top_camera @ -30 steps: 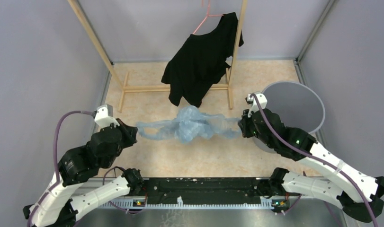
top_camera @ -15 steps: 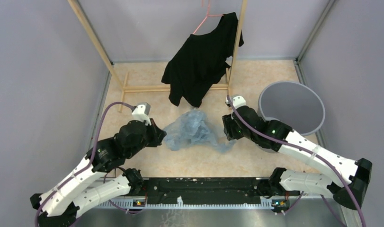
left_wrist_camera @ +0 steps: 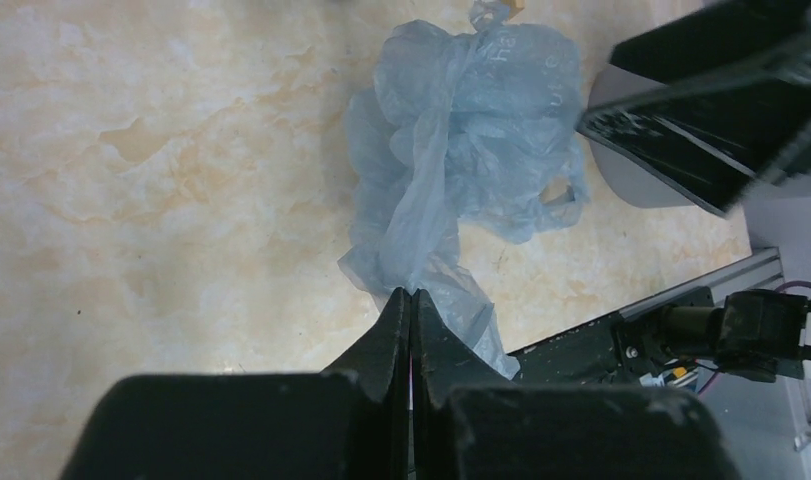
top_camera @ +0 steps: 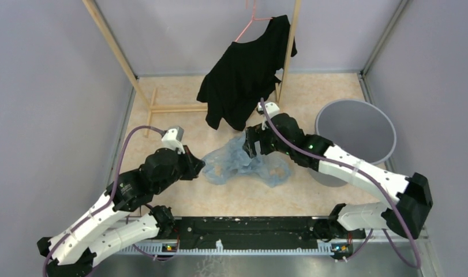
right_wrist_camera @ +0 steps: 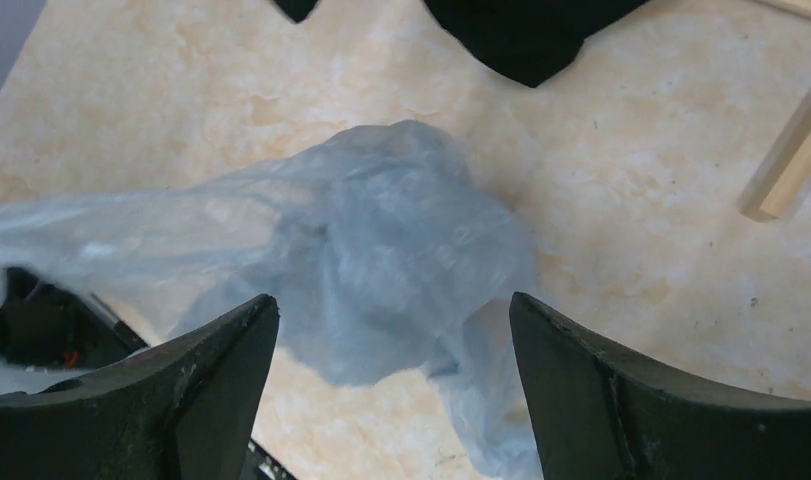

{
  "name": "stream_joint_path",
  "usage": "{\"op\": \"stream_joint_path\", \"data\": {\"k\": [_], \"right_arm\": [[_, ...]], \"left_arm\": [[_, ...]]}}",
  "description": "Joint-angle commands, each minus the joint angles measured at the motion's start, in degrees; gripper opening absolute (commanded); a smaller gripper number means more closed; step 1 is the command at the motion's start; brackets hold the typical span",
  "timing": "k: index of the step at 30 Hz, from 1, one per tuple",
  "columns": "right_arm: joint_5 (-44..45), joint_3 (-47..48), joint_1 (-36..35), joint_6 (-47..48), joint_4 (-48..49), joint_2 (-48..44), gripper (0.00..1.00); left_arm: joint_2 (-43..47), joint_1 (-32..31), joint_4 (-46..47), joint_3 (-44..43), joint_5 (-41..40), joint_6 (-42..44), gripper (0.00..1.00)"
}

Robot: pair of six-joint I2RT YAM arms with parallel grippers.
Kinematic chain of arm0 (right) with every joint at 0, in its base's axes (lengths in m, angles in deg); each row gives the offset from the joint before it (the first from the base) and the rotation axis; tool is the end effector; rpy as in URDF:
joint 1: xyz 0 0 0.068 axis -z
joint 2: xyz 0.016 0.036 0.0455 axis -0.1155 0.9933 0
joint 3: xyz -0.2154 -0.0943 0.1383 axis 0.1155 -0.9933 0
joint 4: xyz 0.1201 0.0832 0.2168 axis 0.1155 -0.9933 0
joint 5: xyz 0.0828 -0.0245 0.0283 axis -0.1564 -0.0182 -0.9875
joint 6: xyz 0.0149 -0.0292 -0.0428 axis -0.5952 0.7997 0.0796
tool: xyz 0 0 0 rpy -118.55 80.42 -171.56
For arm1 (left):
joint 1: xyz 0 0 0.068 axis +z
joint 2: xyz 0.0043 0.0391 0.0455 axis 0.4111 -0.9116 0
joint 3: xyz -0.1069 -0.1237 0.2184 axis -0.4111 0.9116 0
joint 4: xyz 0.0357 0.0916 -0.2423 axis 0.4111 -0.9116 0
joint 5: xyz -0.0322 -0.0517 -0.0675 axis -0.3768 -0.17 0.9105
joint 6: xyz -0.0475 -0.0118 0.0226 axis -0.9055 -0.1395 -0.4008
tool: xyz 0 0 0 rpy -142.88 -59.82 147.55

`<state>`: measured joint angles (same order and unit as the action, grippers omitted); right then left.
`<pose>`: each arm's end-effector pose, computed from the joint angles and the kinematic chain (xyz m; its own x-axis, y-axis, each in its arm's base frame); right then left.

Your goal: Put the trash bags into the trash bin

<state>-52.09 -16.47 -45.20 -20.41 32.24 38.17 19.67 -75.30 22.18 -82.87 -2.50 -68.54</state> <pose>0.1726 0.2120 0.3245 -0.5441 -0.1485 -0.8258 -0.5585 0.7986 0.2244 0.0840 -0.0875 0.3350 -0.6375 -0.2477 -0.7295 0.2128 0.8534 -0.4758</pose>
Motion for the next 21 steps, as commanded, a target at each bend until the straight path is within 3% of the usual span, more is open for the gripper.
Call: {"op": "stream_joint_path", "data": {"k": [1, 4, 7, 9, 16, 21], "right_arm": [[-6.27, -1.82, 5.64, -4.83, 13.38, 3.38, 0.85], [-10.13, -2.61, 5.73, -4.43, 16.21, 6.26, 0.74], [-13.29, -6.37, 4.24, -8.28, 21.51, 8.96, 0.4], [-11.56, -8.24, 1.05, -9.78, 26.02, 10.91, 0.28], [-4.56, -8.62, -4.73, -14.75, 39.28, 21.26, 0.24], [-5.5, -3.47, -5.2, -13.64, 33.31, 28.72, 0.27]], "left_arm": [[2.36, -0.04, 0.92, -0.84, 0.06, -1.05, 0.0], [3.06, -0.04, 0.37, -0.22, -0.31, -1.71, 0.0], [3.2, -0.04, 1.19, 0.98, -0.05, -2.26, 0.0], [3.0, -0.04, 2.35, 1.67, 0.34, -2.61, 0.0], [0.96, -0.04, 6.02, 3.84, 1.94, -4.55, 0.0], [2.73, -0.04, 3.19, 5.21, -1.78, -8.47, 0.0]]}}
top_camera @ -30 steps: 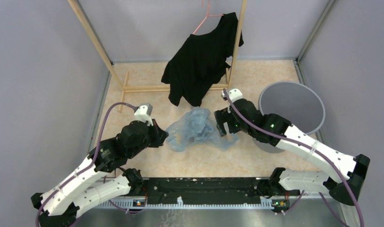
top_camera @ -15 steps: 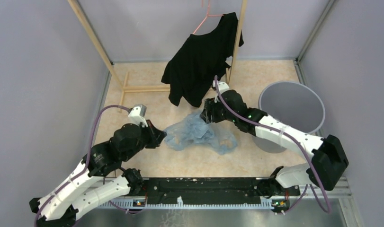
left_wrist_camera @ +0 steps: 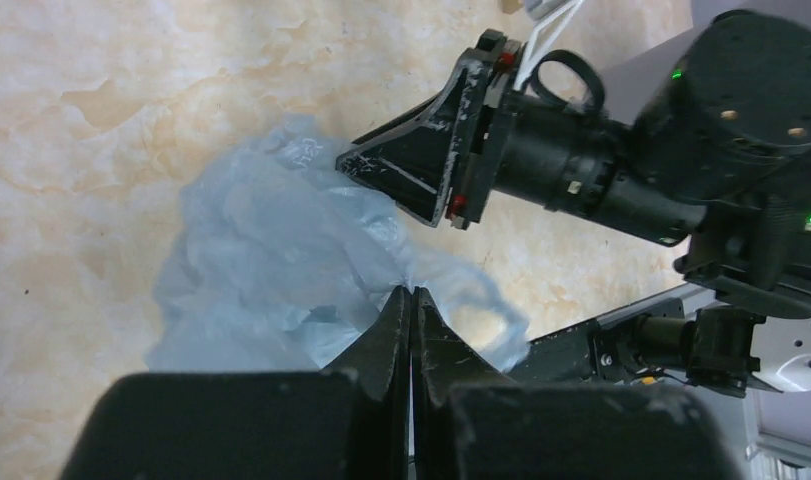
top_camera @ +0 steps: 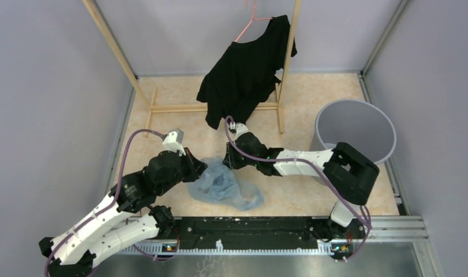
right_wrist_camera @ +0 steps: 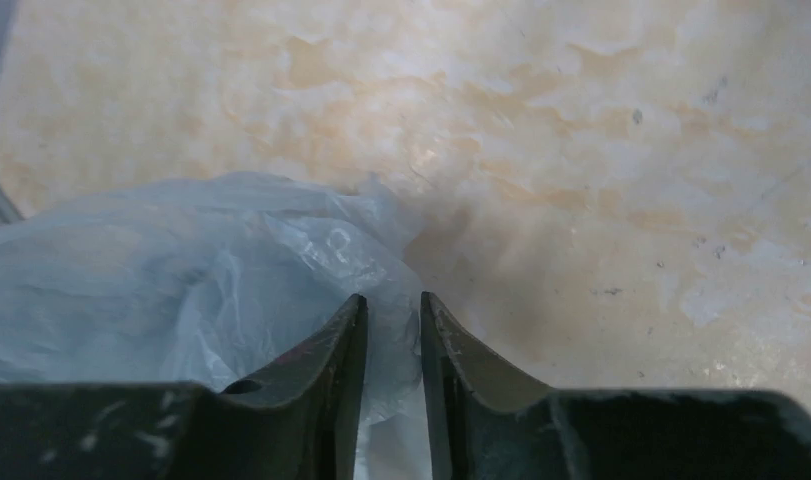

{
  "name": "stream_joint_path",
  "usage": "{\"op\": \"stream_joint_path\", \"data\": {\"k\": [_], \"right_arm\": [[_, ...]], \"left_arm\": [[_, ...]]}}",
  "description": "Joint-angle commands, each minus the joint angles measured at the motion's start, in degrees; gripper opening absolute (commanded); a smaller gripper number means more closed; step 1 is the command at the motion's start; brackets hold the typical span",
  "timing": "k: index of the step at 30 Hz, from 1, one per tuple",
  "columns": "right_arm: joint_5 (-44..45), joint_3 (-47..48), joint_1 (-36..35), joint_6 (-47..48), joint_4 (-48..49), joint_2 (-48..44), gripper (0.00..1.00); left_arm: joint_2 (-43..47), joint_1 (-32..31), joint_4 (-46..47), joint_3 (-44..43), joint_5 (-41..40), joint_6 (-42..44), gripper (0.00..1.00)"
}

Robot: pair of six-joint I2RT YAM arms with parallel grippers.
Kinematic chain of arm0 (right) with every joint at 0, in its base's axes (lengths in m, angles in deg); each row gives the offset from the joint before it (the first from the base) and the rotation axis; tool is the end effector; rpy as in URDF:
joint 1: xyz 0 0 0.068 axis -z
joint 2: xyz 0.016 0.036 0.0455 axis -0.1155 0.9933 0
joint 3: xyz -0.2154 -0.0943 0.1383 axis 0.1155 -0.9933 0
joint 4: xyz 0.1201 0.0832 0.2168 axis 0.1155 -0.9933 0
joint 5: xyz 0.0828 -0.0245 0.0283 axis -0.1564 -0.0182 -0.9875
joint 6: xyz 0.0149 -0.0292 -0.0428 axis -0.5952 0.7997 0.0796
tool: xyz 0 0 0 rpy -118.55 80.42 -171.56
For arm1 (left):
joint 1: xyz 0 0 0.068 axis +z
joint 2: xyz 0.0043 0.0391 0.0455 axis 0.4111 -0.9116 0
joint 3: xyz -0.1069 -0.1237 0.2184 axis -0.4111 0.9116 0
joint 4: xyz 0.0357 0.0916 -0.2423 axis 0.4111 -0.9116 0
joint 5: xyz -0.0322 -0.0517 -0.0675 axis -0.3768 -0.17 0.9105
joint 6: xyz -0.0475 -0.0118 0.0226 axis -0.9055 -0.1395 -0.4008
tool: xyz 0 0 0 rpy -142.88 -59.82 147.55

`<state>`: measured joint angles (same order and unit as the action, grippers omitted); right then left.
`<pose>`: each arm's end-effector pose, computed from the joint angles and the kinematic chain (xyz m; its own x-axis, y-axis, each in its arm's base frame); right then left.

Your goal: Put the trash bags into the trash bin

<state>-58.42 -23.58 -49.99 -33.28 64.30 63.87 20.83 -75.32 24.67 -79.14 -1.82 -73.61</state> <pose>0.1988 0.3004 0.1987 -0.6922 -0.0694 -0.7184 -0.5358 0.7163 0.4471 0.0850 -0.0895 0.3204 -0.6611 -0.3171 -0.6800 0.1613 0.8251 -0.5415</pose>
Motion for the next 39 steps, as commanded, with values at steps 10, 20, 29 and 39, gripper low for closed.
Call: {"op": "stream_joint_path", "data": {"k": [10, 20, 29, 39], "right_arm": [[1.91, 2.23, 4.87, 7.61, -27.3, -17.27, 0.91], [-13.16, -11.22, -3.32, -11.02, -20.22, -26.43, 0.96], [-14.34, -12.55, -12.7, -21.53, 1.62, -9.41, 0.86], [-4.53, -9.9, -12.01, -18.71, 3.82, -1.84, 0.0]], "left_arm": [[5.61, -0.02, 1.89, 5.63, -4.07, -4.9, 0.0], [4.79, -0.02, 4.39, 7.04, -8.5, -7.43, 0.0], [6.2, -0.02, 4.25, 7.21, -9.42, -9.12, 0.0], [9.82, -0.02, 1.68, 8.39, -8.41, -9.78, 0.0]]}}
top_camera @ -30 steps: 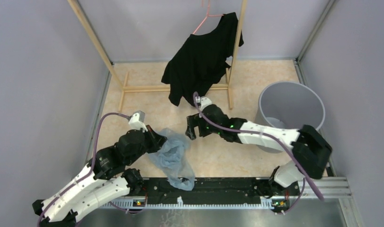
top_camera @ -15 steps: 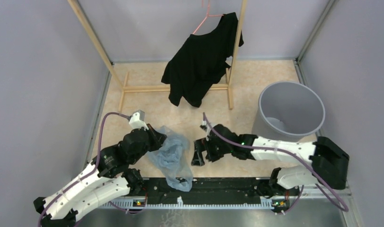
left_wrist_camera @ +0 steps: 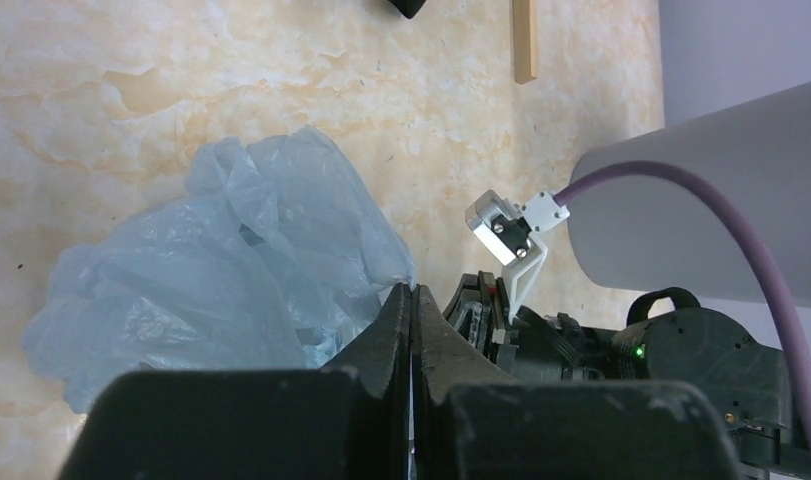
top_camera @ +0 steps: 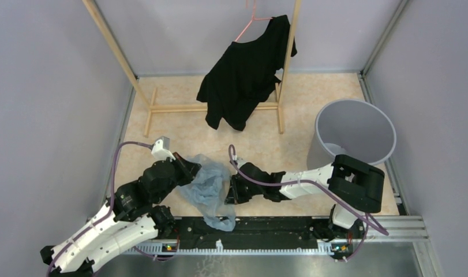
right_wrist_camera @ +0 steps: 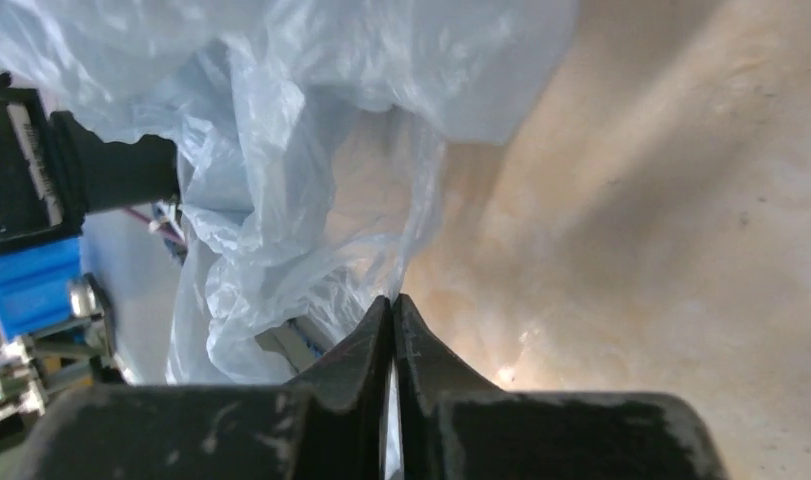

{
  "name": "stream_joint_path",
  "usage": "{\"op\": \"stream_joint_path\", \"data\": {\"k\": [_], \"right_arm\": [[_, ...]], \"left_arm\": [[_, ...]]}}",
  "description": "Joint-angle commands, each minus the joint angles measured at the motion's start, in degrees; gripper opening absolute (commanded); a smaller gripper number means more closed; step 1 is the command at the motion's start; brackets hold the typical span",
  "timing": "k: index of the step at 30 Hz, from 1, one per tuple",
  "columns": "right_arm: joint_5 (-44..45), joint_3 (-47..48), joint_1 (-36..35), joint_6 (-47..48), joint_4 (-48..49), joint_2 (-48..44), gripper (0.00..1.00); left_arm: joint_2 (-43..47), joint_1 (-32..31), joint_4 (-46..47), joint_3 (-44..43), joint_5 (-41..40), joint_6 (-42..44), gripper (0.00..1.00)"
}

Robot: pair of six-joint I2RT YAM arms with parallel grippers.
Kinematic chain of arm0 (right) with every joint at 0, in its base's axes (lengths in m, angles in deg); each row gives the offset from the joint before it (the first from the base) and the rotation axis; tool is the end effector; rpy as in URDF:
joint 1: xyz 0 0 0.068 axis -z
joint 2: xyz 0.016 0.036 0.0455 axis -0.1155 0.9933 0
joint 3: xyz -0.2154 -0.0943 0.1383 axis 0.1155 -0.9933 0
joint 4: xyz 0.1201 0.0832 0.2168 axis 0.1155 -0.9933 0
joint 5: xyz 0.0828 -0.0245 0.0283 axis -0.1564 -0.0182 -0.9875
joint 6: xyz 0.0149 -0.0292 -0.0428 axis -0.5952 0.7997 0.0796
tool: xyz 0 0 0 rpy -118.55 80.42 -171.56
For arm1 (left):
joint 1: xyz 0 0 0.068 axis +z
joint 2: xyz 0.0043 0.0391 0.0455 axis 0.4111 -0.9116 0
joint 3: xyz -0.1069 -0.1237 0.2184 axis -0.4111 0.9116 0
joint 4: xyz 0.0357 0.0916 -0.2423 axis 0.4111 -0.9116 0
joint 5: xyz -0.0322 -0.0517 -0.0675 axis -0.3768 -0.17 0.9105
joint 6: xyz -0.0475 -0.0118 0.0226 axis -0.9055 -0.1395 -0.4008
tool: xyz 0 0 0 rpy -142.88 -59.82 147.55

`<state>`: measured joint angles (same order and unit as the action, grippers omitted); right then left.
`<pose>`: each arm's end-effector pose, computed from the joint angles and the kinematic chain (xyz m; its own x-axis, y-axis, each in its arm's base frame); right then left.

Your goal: Put the trash bags into the trash bin

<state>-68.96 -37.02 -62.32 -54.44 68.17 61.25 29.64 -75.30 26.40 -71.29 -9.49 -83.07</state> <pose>0.1073 0.2949 0.1495 -0.9138 -0.1560 -0.3751 -0.3868 0.6161 0.6862 0.0750 -0.0700 0.2945 -0.5728 -0.5184 -0.6350 0.0130 0.7687 -0.6394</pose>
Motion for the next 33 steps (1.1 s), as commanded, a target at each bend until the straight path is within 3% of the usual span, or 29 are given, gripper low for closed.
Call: {"op": "stream_joint_path", "data": {"k": [1, 7, 11, 14, 17, 19, 26, 33], "right_arm": [[7.61, 3.88, 1.1, 4.07, -3.11, -0.13, 0.0], [22.76, 4.63, 10.55, 22.72, -25.8, -13.91, 0.0], [22.11, 8.52, 13.57, 38.46, -37.06, -19.32, 0.0], [22.91, 11.92, 13.58, 41.94, -42.72, -22.48, 0.0], [22.08, 13.93, 13.61, 43.08, -44.21, -25.53, 0.0], [21.51, 14.29, 13.62, 44.38, -44.28, -26.59, 0.0], [24.86, 15.34, 13.62, 47.12, -46.86, -27.49, 0.0], [22.03, 15.09, 13.62, 49.26, -46.26, -28.07, 0.0]], "left_arm": [[0.93, -0.04, -0.51, 0.2, -0.58, 0.24, 0.0], [-0.19, -0.04, -2.38, -1.6, 0.21, 4.12, 0.02], [-1.0, -0.04, -1.16, -2.01, -0.41, 6.04, 0.19], [-3.23, -0.04, 0.49, -2.26, 0.04, 7.61, 0.45], [-6.91, -0.04, 0.77, -2.63, 1.13, 8.07, 0.79], [-9.5, -0.04, 0.72, -3.25, 2.02, 8.88, 0.95], [-15.44, -0.04, -6.91, -8.49, -3.2, 10.85, 0.98], [-15.75, 0.04, -3.44, -5.19, -5.79, 11.77, 0.98]]}}
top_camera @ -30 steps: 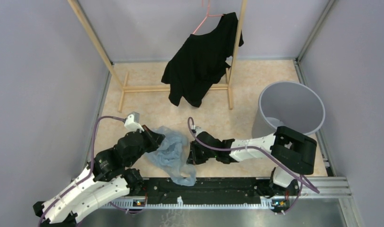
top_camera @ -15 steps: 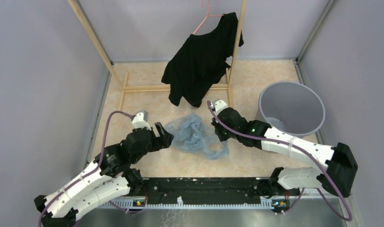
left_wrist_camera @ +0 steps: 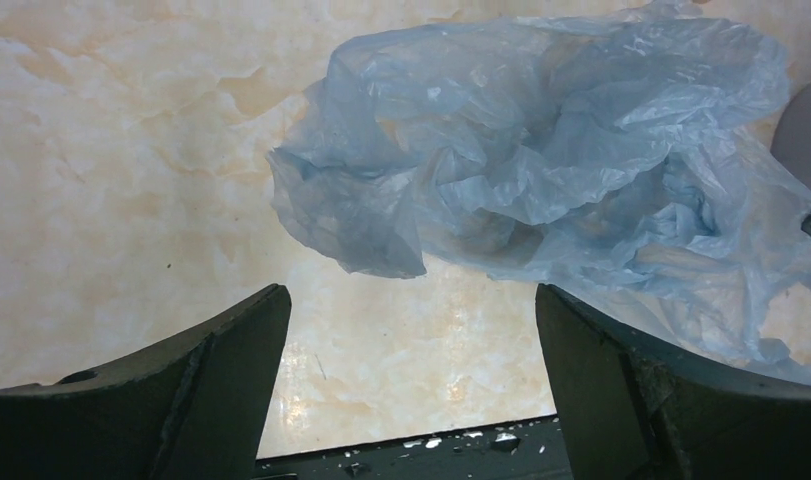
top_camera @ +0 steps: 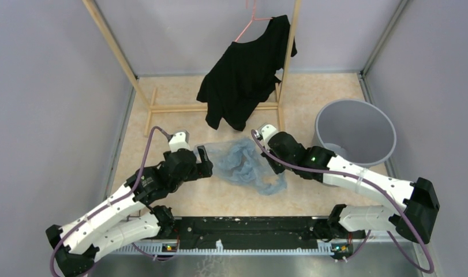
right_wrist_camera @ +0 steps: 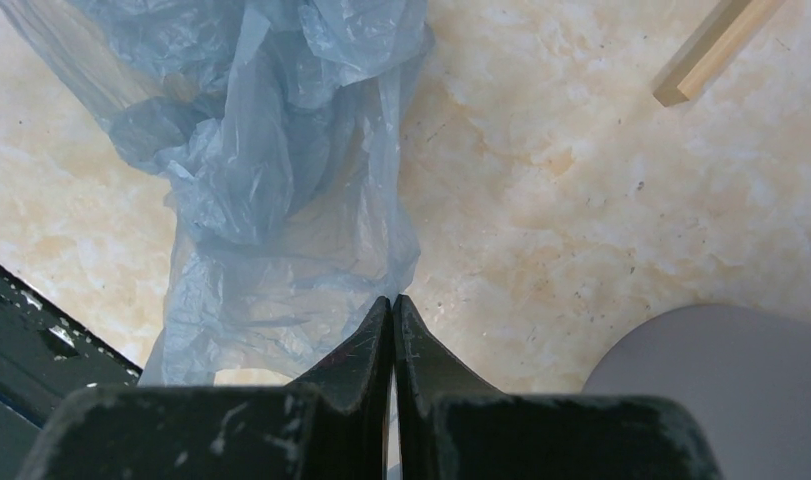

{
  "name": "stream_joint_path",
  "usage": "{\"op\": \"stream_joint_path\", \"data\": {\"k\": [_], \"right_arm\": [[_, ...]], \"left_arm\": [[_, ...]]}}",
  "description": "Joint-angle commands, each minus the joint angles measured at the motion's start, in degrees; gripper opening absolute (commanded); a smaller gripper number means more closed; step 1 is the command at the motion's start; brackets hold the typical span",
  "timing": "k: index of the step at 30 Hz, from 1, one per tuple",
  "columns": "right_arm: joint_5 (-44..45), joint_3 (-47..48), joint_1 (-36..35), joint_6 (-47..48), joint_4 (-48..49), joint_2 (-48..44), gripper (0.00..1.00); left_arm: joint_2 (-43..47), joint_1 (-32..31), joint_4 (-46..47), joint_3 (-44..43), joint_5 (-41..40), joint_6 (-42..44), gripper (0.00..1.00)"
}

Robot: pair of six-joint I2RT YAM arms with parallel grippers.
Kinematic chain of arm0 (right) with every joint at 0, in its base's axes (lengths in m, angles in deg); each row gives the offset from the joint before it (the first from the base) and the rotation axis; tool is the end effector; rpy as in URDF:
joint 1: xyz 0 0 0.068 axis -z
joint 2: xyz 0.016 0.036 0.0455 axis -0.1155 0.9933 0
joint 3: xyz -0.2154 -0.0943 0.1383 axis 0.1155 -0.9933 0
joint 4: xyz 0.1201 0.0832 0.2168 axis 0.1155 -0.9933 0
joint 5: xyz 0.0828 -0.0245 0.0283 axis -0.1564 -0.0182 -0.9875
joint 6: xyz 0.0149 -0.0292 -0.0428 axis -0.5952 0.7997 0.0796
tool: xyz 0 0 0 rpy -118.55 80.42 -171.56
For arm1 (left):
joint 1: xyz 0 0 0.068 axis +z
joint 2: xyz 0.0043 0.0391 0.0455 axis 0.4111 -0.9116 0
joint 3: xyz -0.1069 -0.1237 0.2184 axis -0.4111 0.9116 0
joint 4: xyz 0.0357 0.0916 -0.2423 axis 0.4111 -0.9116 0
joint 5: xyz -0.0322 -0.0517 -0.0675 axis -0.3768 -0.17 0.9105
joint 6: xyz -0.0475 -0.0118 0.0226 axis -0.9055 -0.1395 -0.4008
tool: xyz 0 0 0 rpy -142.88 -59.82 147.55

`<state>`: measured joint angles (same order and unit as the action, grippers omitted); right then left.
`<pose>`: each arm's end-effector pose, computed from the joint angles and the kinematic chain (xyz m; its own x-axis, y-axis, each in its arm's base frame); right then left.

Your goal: Put the trash bags into the trash bin

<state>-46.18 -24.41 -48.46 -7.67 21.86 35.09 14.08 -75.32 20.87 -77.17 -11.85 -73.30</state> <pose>0.1454 0.1940 0.2758 -0.5002 -0.5076 -0.7015 -0.6493 0.7559 -0.0840 0.1006 -0.0995 0.2919 -0.6597 -0.2396 -0.7124 0.0165 0.9430 -0.3325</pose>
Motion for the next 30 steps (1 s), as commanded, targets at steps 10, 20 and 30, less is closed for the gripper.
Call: {"op": "stream_joint_path", "data": {"k": [10, 20, 30], "right_arm": [[-4.12, 4.03, -0.28, 6.85, -0.97, -0.96, 0.0], [-5.48, 4.29, -0.27, 9.59, -0.9, 0.62, 0.0], [0.02, 7.8, -0.28, 4.74, 1.97, 3.75, 0.0]], "left_arm": [[-12.64, 15.14, 0.51, -8.21, 7.19, 14.32, 0.98], [-12.39, 23.74, 8.23, -3.74, 20.4, 19.37, 0.98], [-13.45, 26.18, 12.1, -2.14, 15.74, 19.86, 0.14]]}}
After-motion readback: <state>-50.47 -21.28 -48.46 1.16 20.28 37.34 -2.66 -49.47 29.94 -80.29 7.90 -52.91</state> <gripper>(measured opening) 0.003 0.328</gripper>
